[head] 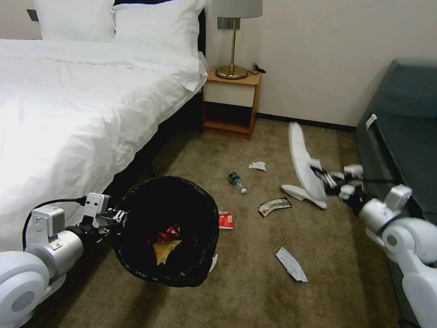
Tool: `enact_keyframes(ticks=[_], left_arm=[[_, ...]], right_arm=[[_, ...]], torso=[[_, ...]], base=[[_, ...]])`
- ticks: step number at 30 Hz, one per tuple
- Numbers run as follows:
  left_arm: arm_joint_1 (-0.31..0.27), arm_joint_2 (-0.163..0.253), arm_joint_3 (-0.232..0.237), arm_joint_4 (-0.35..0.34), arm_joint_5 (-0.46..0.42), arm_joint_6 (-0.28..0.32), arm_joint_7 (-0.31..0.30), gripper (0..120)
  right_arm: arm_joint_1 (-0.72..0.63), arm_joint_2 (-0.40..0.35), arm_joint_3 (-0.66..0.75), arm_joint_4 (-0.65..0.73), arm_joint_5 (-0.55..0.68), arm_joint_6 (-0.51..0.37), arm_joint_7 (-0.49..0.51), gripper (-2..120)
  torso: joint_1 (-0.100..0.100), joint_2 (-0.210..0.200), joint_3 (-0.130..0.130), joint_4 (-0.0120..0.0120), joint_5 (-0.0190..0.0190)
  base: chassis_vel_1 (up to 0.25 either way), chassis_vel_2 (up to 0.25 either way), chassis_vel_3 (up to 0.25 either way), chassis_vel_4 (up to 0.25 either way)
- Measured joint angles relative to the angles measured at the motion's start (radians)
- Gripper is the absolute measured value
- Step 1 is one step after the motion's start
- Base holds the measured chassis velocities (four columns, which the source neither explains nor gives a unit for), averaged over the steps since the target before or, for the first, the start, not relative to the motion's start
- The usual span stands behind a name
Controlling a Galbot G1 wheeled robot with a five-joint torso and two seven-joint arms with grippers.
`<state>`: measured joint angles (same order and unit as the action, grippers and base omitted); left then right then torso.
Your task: Pick up the trash bin, then pick up the garbage on the floor and place it into the trash bin.
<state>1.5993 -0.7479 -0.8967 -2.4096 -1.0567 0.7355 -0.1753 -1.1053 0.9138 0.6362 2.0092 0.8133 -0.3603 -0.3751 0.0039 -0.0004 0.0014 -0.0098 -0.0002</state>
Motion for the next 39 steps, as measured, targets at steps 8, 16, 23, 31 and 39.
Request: enact_keyframes(ticks=[8, 16, 23, 31, 39], left_arm=[[-0.015, 0.022, 0.011, 0.006, -0.018, 0.000, -0.011, 1], [-0.015, 0.040, 0.011, 0.006, -0.042, 0.000, -0.021, 1], [-0.019, 0.043, 0.015, 0.008, -0.047, 0.000, -0.021, 1], [-0.014, 0.041, 0.021, 0.008, -0.047, 0.000, -0.019, 1], [-0.016, 0.040, 0.026, 0.009, -0.047, 0.000, -0.016, 1]], right_arm=[[0.163, -0.011, -0.232, 0.080, 0.036, -0.008, -0.005, 0], [0.261, 0.016, -0.465, 0.129, 0.044, -0.006, 0.047, 0], [0.312, 0.042, -0.593, 0.112, 0.021, -0.001, 0.068, 0], [0.292, 0.058, -0.648, 0.100, -0.013, 0.000, 0.071, 0], [0.285, 0.067, -0.698, 0.109, -0.024, -0.009, 0.083, 16]], torso=[[0.000, 0.000, 0.000, -0.0001, -0.0001], [0.000, 0.000, 0.000, 0.0000, -0.0001], [0.000, 0.000, 0.000, 0.0001, 0.0000], [0.000, 0.000, 0.000, -0.0001, 0.0001], [0.000, 0.000, 0.000, 0.0000, 0.0001]], base=[[0.000, 0.000, 0.000, 0.000], [0.000, 0.000, 0.000, 0.000], [0.000, 0.000, 0.000, 0.000], [0.000, 0.000, 0.000, 0.000], [0.000, 0.000, 0.000, 0.000]])
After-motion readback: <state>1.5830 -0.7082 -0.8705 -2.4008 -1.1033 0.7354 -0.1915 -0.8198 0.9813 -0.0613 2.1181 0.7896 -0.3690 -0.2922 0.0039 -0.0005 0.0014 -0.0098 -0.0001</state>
